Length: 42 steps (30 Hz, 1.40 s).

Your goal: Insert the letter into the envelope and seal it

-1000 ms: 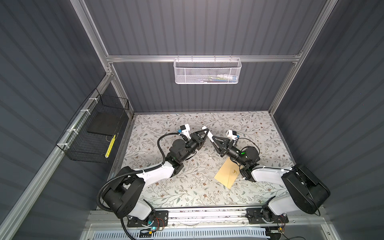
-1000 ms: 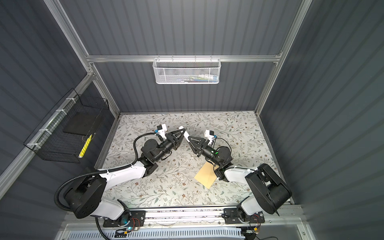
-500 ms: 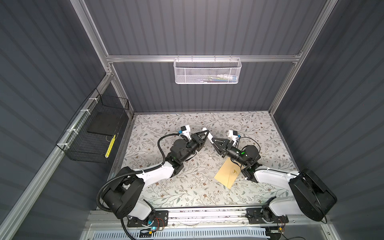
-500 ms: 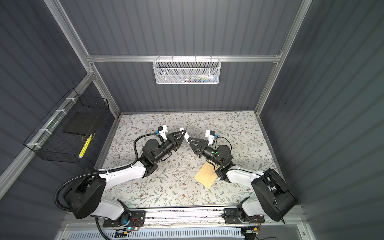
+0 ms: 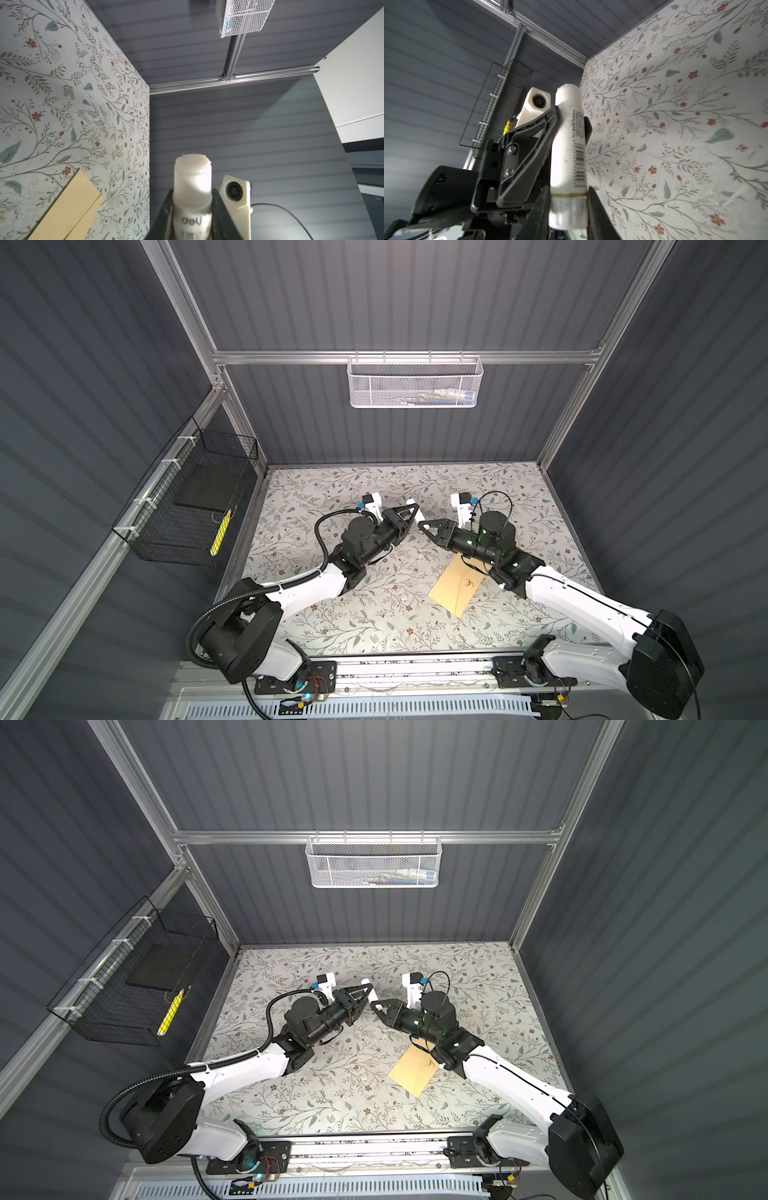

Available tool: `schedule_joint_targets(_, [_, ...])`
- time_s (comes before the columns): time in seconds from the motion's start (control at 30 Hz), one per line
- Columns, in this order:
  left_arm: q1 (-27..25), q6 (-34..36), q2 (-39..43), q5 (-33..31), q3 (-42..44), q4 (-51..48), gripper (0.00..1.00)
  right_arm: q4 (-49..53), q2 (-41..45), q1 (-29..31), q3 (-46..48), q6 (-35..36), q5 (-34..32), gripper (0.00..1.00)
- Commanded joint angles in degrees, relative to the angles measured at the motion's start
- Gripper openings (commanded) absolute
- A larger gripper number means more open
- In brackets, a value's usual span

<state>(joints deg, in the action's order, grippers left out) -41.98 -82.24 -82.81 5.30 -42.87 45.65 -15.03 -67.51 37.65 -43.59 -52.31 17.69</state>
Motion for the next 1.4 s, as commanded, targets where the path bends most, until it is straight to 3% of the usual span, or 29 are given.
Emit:
schedule_joint_targets(0.0, [0.0,2.1,0.4,0.1,-1.7,-4.2,0.00,12.5,0.3,2.3,-3.5,10.6,-3.3,0.17])
schedule_joint_targets(0.47, [0.0,2.5,1.3,-0.2,-2.2,-7.9,0.00,29.4,-4.5,9.7,-13.3,29.6,-23.0,0.20])
schedule_joint_targets(0.73, [0.0,2.5,1.4,-0.1,-2.5,-8.9,0.00,29.8,-7.1,14.8,-12.7,39.1,-33.7,0.23])
schedule_joint_targets(1.07, [0.0,2.3,1.8,-0.6,-2.2,-9.3,0.00,28.5,-9.7,18.5,-12.7,45.1,-44.0,0.23])
schedule_joint_targets(1.17, [0.0,1.9,1.9,-0.8,-1.8,-9.1,0.00,26.5,-8.3,18.5,-11.3,44.3,-43.9,0.32])
schedule_joint_targets(1.37, [0.0,1.7,2.0,-0.9,-1.4,-8.3,0.00,20.9,-1.2,18.4,-6.5,41.4,-41.0,0.74])
